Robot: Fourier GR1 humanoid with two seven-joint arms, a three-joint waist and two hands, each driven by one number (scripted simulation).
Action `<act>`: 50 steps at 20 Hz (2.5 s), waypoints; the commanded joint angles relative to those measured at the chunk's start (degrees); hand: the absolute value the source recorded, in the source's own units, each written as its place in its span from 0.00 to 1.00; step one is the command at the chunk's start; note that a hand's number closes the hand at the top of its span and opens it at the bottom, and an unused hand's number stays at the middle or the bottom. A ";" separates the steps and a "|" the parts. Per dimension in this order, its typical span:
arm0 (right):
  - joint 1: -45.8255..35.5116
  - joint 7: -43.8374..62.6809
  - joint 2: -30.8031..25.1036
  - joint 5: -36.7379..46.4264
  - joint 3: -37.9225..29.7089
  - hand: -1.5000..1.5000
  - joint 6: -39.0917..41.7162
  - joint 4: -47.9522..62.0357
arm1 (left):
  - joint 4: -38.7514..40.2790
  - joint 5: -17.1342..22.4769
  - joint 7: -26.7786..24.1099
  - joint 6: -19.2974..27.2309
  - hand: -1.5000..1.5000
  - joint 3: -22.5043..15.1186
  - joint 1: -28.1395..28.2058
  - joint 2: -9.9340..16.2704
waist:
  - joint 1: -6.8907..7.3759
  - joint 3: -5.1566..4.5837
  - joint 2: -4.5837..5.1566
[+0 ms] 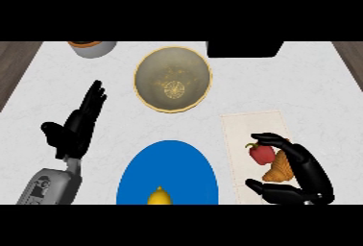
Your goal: Pick the bell pepper from the placemat and place it in the bowl
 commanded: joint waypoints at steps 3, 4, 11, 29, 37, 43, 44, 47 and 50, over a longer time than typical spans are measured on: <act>6.83 -22.07 -2.75 -6.12 -7.65 0.00 7.61 1.59 | -4.26 -3.27 0.42 3.18 0.50 -3.88 3.78 -3.54 | 0.22 -0.21 0.10; 8.05 -21.35 -2.46 -4.29 -6.89 0.00 6.92 -0.86 | -4.87 -3.06 2.55 3.30 0.50 -3.62 2.41 -4.07 | 0.21 -0.27 0.13; 10.92 -3.57 -10.09 -3.03 -14.60 0.00 3.32 -12.83 | -2.89 -2.46 6.23 1.63 0.50 0.09 -3.58 -2.99 | -0.14 -0.36 0.22; 1.88 20.65 -12.27 9.30 -8.64 0.00 13.91 -5.94 | -11.40 -6.69 8.97 1.46 0.50 -1.96 3.13 -5.08 | 0.85 -0.30 0.23; 2.63 12.76 -5.28 13.05 -11.42 0.00 17.88 0.75 | -9.67 -6.66 3.72 -3.53 0.50 1.03 6.46 -4.99 | 0.76 -0.30 0.25; 6.19 8.71 -6.00 8.44 -16.90 0.00 24.89 -2.55 | -6.11 -9.46 2.97 -0.73 0.50 1.15 3.69 -9.12 | 0.33 -0.32 0.25; 1.84 8.36 -4.85 8.88 -16.93 0.00 25.75 3.16 | -2.44 -8.12 4.81 -2.34 0.50 3.53 -1.22 -8.12 | 0.44 -0.31 0.33; 2.90 12.12 -0.76 10.13 -16.15 0.00 25.87 -1.00 | -4.72 -11.04 1.67 -1.14 0.50 0.84 4.46 -10.50 | 0.55 -0.32 0.26; 0.31 14.19 -1.03 7.64 -18.88 0.00 29.44 1.19 | -4.70 -11.29 5.52 -1.25 0.50 2.05 0.43 -10.45 | 0.57 -0.31 0.28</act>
